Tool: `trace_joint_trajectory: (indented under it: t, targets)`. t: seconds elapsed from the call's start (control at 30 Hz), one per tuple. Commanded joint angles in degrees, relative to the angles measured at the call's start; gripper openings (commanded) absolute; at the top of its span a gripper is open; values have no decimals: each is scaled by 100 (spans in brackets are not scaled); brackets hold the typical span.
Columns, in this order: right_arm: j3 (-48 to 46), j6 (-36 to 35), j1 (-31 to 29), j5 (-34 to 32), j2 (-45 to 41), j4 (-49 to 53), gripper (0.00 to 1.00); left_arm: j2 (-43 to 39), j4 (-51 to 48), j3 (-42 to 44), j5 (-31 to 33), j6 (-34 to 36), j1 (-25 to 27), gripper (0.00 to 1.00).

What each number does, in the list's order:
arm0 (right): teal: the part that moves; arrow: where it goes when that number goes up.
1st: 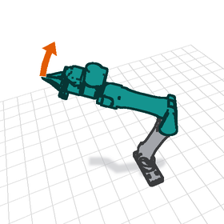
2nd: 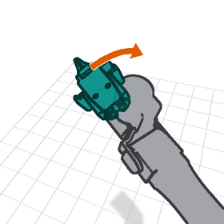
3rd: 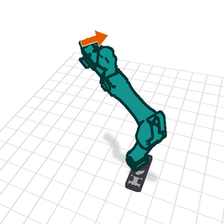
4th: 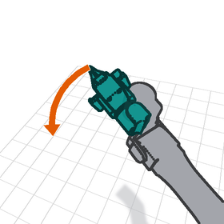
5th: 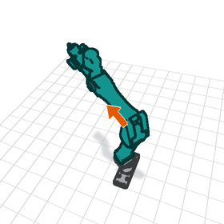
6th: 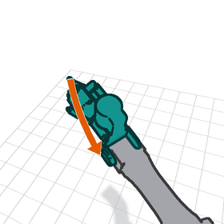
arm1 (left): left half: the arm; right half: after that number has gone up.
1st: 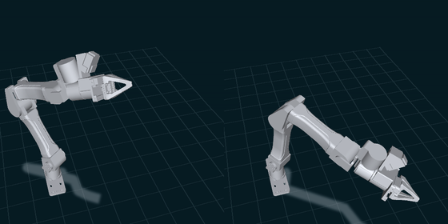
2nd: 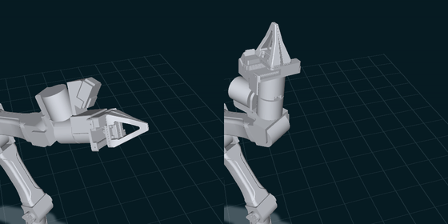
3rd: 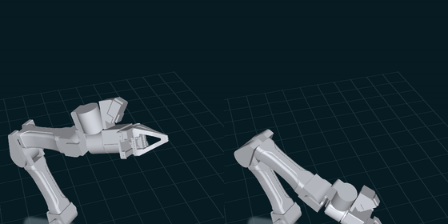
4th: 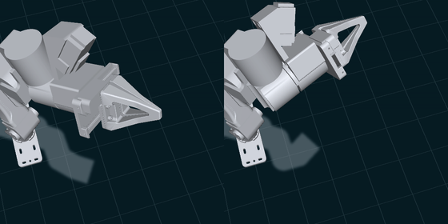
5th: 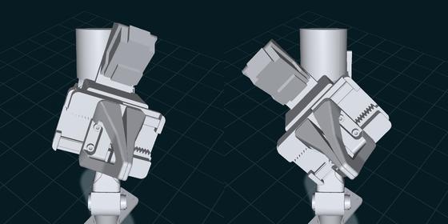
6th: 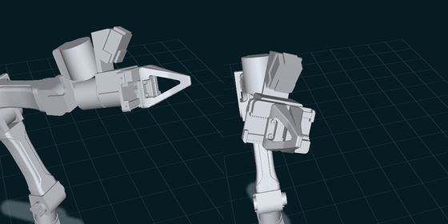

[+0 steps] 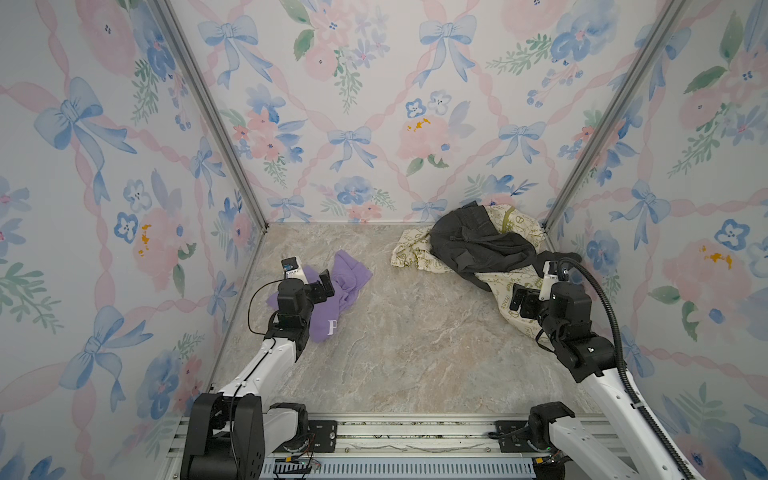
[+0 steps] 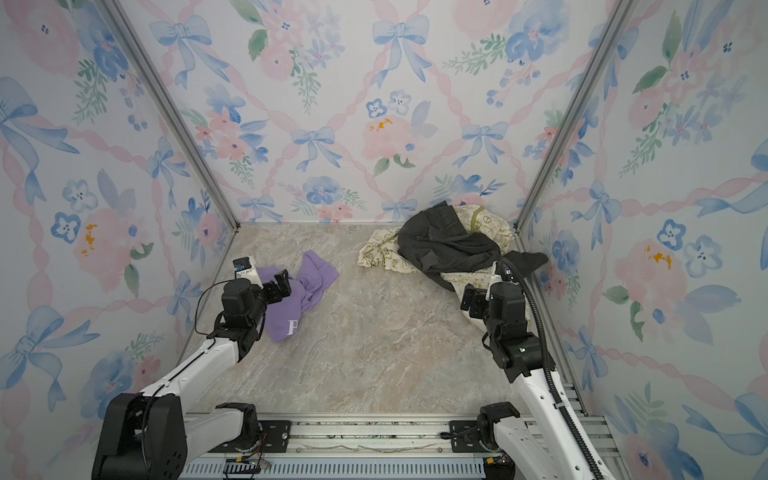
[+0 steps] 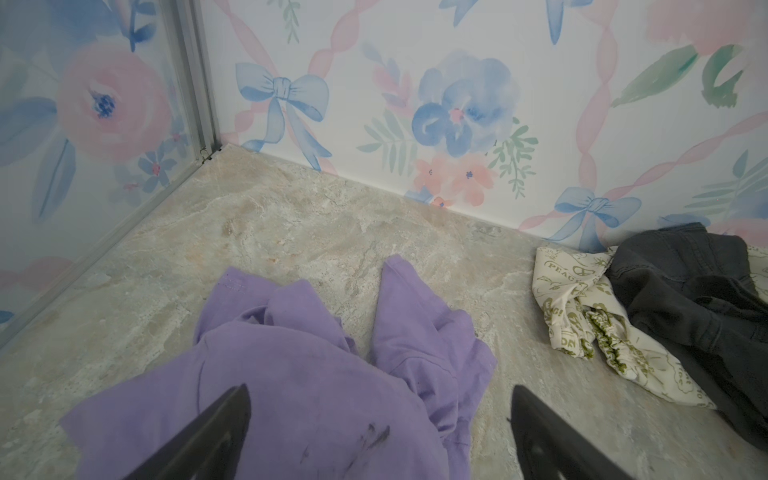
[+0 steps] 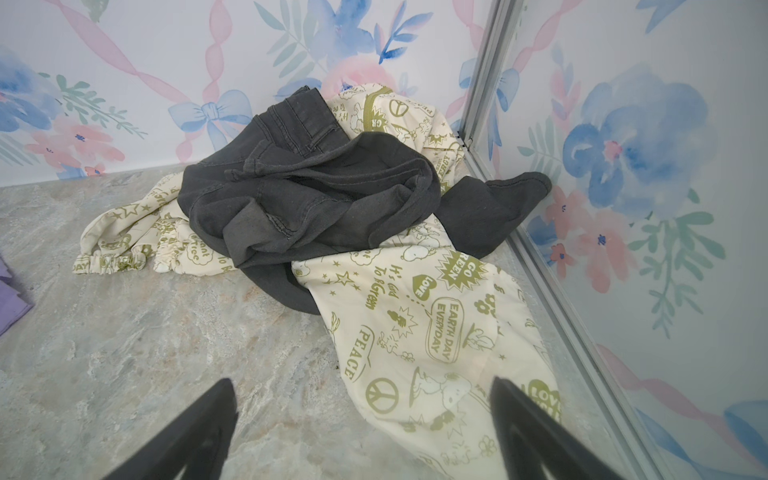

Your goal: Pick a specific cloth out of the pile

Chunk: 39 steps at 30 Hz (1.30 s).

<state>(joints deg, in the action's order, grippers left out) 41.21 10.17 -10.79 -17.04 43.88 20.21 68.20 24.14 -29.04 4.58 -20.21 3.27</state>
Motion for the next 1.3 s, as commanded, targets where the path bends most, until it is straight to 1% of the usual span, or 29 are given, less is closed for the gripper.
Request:
trace_joint_trajectory:
  t: [0.0,0.07,0.17,0.27,0.33,0.37,0.47,0.57,0.63,0.67,0.83,0.9,0.97,1.0,1.03,1.13,1.17,1.2,1.23,1.27]
  targets:
    - [-356,-44,118,-120,-72,-266,97,245,89,-111,-179,-43,-39,98]
    - [-603,-1,179,-172,-96,-547,97,367,112,-131,73,134,-46,98]
    - [-1134,-75,267,-214,-150,-1324,97,536,471,-23,515,477,-54,98]
    - [-1734,-290,375,-361,-105,-2203,97,813,1307,274,365,922,-89,98]
    - [-2010,-338,498,-375,32,-2646,97,1038,1798,432,514,836,-123,98]
    - [-2119,-371,556,-371,139,-2849,97,1168,2068,513,568,781,-146,98]
    - [-2368,-486,659,-354,587,-3489,97,1456,2373,607,736,902,-152,98]
    - [-2585,-449,737,-166,1200,-4251,97,1619,3069,861,768,1057,-151,98]
    - [-2543,-503,751,37,1626,-4599,97,1729,3340,931,750,1084,-152,98]
    - [-2404,-573,753,179,1821,-4610,97,1780,3370,897,699,1117,-151,98]
    - [-2077,-736,781,598,2850,-5526,97,1837,3400,903,298,1383,-60,98]
    - [-1877,-763,797,806,3259,-5793,97,1869,3694,1028,224,1526,35,98]
    - [-1650,-854,797,1017,3571,-5874,97,1841,3761,1090,256,1531,51,98]
    - [-1517,-957,797,1113,3667,-5748,97,1826,3846,1145,277,1539,55,98]
    - [-1476,-1008,797,1167,3792,-5804,97,1812,3929,1205,307,1549,73,98]
    - [-1620,-1010,797,1106,4159,-6473,97,1820,4365,1449,434,1575,129,98]
    - [-1612,-1004,797,1080,4238,-6529,97,1865,4666,1625,481,1564,137,98]
    - [-1606,-1017,800,1109,4309,-6569,97,2010,5309,1872,492,1590,148,98]
    - [-1636,-1017,797,1112,4322,-6631,97,2137,5785,1998,724,1576,178,98]
    - [-1698,-1005,802,1069,4346,-6705,97,2068,5659,2001,1242,1427,234,98]
